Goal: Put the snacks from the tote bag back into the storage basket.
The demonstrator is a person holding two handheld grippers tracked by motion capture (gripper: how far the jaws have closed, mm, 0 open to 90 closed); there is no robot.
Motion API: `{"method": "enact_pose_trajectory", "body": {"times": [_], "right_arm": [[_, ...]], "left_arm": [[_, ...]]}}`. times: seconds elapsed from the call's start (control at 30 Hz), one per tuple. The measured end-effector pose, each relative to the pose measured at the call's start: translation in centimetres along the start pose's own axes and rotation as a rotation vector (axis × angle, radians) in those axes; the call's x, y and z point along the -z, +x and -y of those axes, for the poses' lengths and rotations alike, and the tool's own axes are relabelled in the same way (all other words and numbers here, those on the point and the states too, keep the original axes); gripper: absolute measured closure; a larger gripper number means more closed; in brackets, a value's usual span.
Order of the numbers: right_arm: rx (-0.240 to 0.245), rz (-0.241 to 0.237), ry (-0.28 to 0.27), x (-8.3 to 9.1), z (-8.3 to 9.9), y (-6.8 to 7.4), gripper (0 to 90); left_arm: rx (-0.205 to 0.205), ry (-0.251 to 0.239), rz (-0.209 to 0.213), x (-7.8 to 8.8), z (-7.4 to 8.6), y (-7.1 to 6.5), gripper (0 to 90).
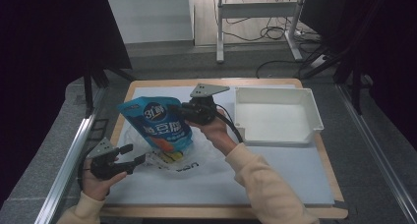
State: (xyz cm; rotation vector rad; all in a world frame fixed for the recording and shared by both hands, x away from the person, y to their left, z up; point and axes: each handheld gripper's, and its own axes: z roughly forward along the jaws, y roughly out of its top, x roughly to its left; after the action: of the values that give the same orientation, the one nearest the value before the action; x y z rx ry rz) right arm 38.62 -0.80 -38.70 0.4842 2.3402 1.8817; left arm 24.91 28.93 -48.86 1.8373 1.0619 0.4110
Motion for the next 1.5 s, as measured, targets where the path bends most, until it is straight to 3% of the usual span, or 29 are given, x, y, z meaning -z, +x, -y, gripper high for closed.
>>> {"method": "enact_pose_trajectory", "body": {"times": [1.03,1.5], "right_arm": [[0.022,-0.010,-0.091,1.0,-3.6,1.1,88.7],[0.032,-0.014,-0.152,2.7,-6.0,1.1,88.7]], "left_arm": [[0.000,0.009,0.001,-0.2,0.1,0.1,30.7],[0.007,0.010,0.002,-0.3,0.2,0.2,30.7]]}}
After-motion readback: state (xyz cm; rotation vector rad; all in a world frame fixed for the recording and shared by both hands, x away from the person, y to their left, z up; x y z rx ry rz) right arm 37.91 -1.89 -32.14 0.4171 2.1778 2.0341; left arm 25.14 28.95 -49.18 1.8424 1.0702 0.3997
